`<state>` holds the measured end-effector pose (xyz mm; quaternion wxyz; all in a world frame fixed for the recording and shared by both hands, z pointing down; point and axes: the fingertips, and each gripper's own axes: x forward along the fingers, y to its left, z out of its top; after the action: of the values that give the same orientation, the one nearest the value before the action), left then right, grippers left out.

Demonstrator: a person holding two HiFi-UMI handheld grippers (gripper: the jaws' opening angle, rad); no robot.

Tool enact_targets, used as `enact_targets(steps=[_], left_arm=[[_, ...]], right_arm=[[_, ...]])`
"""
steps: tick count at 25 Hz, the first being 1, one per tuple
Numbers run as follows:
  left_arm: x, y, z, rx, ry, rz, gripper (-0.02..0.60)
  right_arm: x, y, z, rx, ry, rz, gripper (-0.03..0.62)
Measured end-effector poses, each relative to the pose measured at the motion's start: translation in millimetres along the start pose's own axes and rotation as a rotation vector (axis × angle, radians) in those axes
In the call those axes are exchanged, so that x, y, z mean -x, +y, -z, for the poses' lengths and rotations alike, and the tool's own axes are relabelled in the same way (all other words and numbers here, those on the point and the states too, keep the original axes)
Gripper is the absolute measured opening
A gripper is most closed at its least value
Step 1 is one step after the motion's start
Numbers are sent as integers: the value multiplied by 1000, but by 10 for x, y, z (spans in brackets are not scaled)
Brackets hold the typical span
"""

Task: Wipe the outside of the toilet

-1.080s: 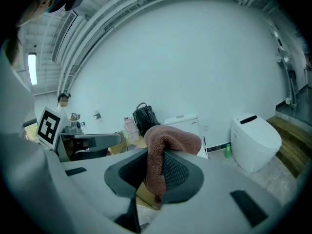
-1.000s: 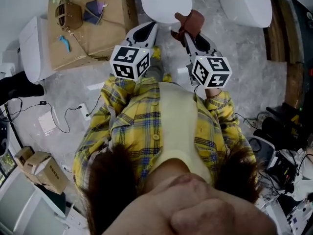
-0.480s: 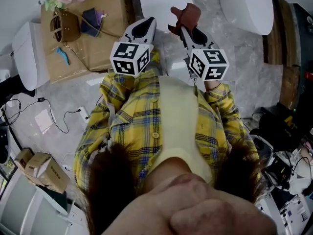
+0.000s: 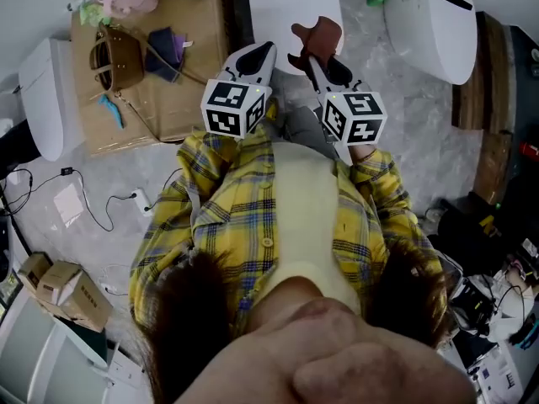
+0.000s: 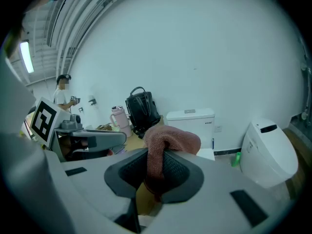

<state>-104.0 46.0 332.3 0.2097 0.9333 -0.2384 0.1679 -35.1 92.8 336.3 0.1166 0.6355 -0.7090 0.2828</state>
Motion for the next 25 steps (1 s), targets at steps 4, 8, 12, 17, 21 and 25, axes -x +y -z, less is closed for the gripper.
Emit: enact_targets(steps=[4,8,12,17,21,25], left_arm=[[-164,73,-8,23,12,-21,9],[-355,341,-81,44,-5,-105,9],[-649,535,-10,105,5,-168,9],[-1046,679,150,139,27,-209,9],[-1321,838,395,185,41,-260,9],[-1465,1063,643,245,69,-320,9]], right_arm=[[-232,-137,-29,9,52,-24,84],[-607,-320,-119,38,71,-77,84],[-971,-608,-58,44,116,-126,84],[-1430,-906,133,85,202,-182,84],[-1751,-1171,367,166,277,-219,84],[-2068,-1345,581,214,331,-263,84]])
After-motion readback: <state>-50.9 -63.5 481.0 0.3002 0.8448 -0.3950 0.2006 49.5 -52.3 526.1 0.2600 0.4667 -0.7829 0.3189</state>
